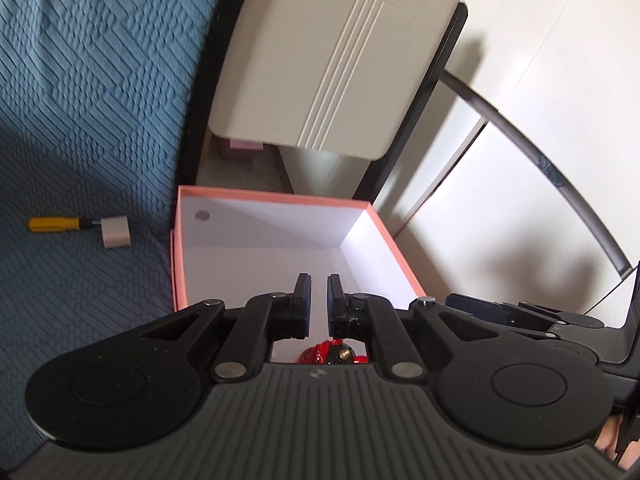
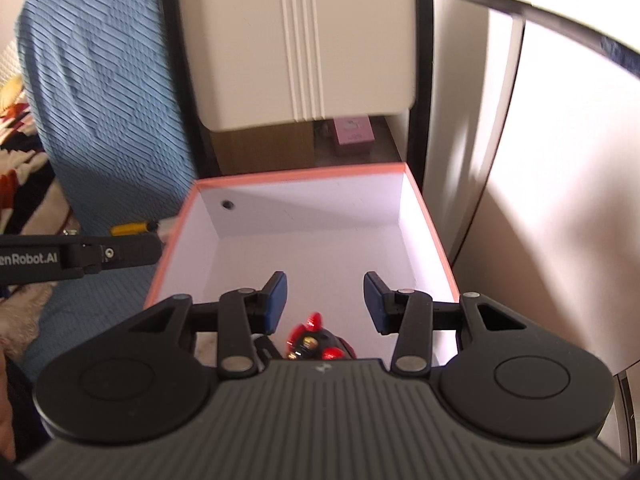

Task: Organize rigid objects
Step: 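Open both grippers to release the USB stick and charger cube in the box, then withdraw both tools from the box back toward the seat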

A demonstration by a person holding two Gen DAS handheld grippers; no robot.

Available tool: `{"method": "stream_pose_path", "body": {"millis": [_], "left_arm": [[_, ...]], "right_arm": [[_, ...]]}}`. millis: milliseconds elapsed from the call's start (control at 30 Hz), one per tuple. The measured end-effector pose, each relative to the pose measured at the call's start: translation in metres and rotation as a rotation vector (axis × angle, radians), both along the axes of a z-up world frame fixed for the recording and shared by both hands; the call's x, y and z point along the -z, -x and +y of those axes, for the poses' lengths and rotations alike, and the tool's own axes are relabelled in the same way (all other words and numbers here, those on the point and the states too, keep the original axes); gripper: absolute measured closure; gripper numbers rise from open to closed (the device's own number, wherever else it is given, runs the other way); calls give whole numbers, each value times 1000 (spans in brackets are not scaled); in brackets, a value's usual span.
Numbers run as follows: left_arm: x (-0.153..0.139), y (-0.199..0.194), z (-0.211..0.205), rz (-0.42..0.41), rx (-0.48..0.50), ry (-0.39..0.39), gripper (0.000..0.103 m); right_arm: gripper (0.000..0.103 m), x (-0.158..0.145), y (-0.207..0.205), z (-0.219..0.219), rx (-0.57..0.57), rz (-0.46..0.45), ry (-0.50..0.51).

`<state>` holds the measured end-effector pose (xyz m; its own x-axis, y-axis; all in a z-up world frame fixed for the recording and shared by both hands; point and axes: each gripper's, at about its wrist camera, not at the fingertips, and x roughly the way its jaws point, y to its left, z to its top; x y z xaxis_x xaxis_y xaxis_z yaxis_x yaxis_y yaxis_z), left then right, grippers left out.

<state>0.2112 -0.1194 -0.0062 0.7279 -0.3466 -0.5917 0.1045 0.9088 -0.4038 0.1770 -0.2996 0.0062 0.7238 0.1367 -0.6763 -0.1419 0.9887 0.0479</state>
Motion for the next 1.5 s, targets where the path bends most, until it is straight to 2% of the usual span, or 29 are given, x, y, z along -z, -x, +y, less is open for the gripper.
{"method": "stream_pose_path", "body": {"millis": [367, 600, 967, 1500], "left_arm": [[-40, 50, 46, -100, -47, -29, 93], [-48, 82, 78, -132, -70, -28, 93], [-26, 117, 118, -128, -110, -40, 93], [19, 136, 154, -105, -186, -52, 93]], "right_arm": [[58, -35, 34, 51, -55, -68, 25], [58, -45, 64, 80, -76, -100, 39], [58, -31, 98, 130, -120, -103, 33], [58, 25, 106, 177, -170, -41, 21]]}}
